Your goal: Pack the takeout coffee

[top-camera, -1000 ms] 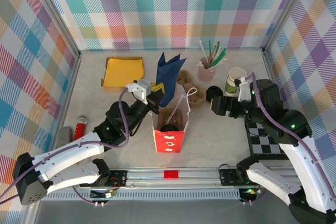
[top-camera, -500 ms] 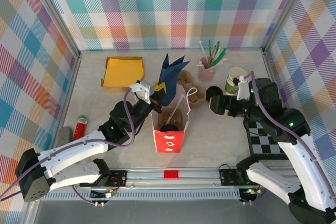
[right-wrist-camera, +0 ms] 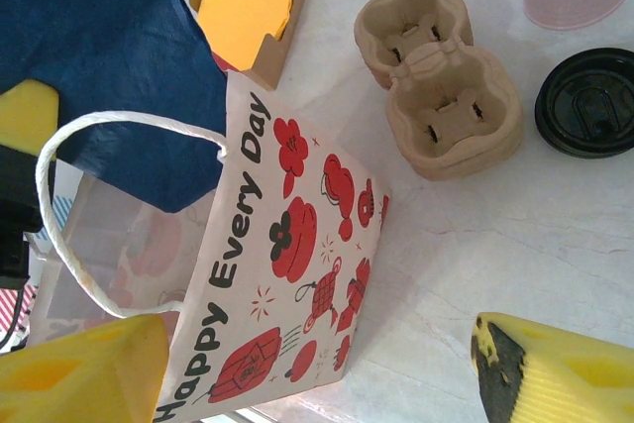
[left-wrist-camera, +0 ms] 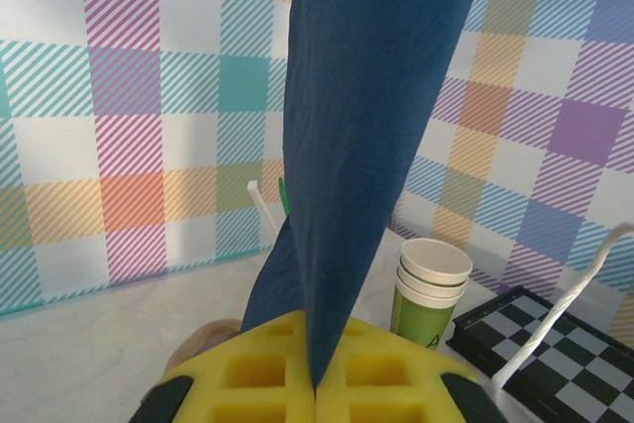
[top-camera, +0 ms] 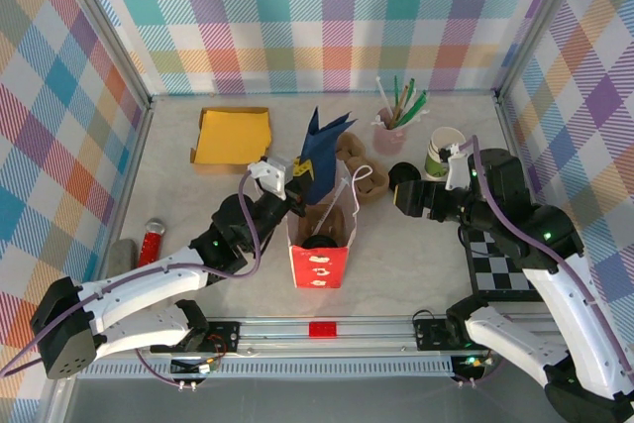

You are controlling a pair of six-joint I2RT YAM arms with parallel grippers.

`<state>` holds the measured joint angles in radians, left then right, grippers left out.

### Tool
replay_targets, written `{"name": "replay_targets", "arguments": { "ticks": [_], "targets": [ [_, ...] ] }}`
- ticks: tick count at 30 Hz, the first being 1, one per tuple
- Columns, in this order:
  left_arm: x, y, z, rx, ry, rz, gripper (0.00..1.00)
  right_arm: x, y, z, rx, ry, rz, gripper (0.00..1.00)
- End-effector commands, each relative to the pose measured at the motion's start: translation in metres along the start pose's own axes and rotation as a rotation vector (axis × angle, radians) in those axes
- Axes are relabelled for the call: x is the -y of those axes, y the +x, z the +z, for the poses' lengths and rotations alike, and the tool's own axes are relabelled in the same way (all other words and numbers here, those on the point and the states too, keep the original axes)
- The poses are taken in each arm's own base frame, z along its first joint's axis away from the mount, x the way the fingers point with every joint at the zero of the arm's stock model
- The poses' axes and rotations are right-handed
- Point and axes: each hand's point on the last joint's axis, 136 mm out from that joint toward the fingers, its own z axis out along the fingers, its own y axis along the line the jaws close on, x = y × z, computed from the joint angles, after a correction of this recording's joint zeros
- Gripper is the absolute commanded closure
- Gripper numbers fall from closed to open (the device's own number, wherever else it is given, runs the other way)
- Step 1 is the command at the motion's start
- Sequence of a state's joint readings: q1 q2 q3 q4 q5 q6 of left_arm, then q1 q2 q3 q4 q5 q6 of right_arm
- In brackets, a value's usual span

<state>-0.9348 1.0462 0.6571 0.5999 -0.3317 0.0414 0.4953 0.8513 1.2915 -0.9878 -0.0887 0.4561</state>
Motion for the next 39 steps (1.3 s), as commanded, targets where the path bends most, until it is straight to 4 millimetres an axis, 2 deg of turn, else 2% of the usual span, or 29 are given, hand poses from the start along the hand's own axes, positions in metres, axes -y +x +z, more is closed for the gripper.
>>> {"name": "replay_targets", "arguments": {
  "ticks": [1,8,14,21,27,39],
  "targets": [
    [-0.002,-0.005,-0.005,0.038,-0.013,-0.037,1.0,-0.002,-0.002,-0.001,0.017,-0.021,0.008,0.2],
    [-0.003,0.002,-0.005,0.026,-0.018,-0.034,0.99,-0.003,-0.001,-0.001,0.016,-0.028,0.014,0.2],
    [-0.003,0.005,-0.005,0.023,-0.018,-0.033,0.77,-0.003,-0.002,-0.001,0.019,-0.026,0.015,0.2],
    [-0.003,0.006,-0.005,0.017,-0.018,-0.027,0.73,-0.003,-0.002,0.0,0.017,-0.028,0.014,0.2],
    [-0.002,0.004,-0.004,0.013,-0.016,-0.019,0.63,-0.004,-0.002,0.001,0.014,-0.03,0.013,0.2],
    [-0.002,0.002,-0.005,0.007,-0.018,-0.014,0.61,-0.005,-0.002,-0.001,0.015,-0.037,0.013,0.21]
  ]
}}
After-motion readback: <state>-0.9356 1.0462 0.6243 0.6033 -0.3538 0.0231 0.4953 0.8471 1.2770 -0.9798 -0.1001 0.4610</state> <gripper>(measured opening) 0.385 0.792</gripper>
